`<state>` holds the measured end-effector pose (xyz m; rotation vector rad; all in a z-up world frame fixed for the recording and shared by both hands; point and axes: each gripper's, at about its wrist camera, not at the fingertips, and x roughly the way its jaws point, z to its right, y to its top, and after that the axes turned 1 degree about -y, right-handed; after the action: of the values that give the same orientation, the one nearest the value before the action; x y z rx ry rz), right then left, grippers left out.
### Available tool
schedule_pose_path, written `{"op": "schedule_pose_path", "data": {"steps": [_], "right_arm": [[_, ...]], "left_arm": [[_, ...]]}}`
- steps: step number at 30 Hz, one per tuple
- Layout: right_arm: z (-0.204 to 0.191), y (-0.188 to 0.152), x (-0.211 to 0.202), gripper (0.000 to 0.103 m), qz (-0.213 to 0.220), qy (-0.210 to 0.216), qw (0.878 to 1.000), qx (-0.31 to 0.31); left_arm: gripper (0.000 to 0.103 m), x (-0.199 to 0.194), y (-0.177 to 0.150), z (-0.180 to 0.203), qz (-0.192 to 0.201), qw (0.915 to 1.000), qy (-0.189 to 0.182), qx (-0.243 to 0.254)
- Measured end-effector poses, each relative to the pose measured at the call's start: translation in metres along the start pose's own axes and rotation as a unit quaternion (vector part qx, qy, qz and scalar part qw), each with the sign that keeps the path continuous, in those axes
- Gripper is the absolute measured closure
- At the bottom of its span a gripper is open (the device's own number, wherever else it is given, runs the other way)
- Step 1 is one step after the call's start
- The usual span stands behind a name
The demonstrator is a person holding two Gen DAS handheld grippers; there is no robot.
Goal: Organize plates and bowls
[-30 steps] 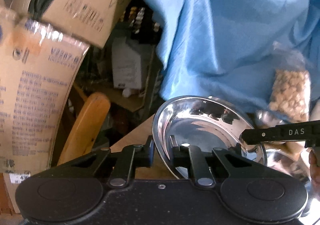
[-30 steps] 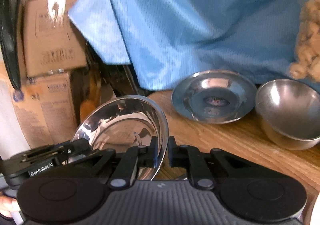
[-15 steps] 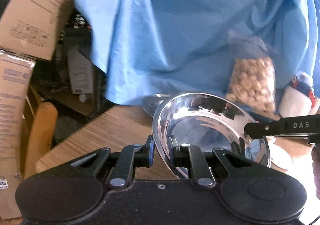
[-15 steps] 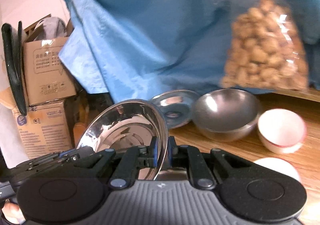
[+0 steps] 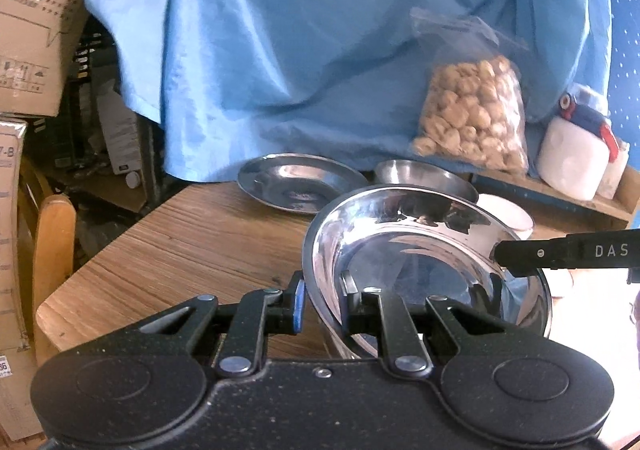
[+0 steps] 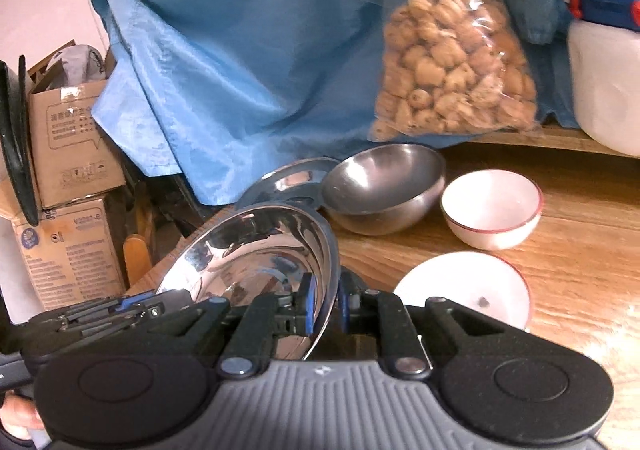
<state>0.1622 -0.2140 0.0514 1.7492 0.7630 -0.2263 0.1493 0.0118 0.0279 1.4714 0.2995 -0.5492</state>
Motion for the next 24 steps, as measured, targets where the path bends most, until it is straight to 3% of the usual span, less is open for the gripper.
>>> {"op": "schedule_pose_path", "data": {"steps": [14, 24], "right_arm": [[0.004, -0.011, -0.004, 0.085, -0.005, -0.025, 1.0, -0.013], [-0.005, -0.014, 0.0, 0.077, -0.013, -0.035, 0.998, -0.041]], "left_arm": [[0.082, 0.009, -0.004, 0.017, -0.021, 0.999, 0.017, 0.037], [0.077, 0.012, -0.005, 0.016, -0.03, 0.9986, 0.015, 0.042]]}}
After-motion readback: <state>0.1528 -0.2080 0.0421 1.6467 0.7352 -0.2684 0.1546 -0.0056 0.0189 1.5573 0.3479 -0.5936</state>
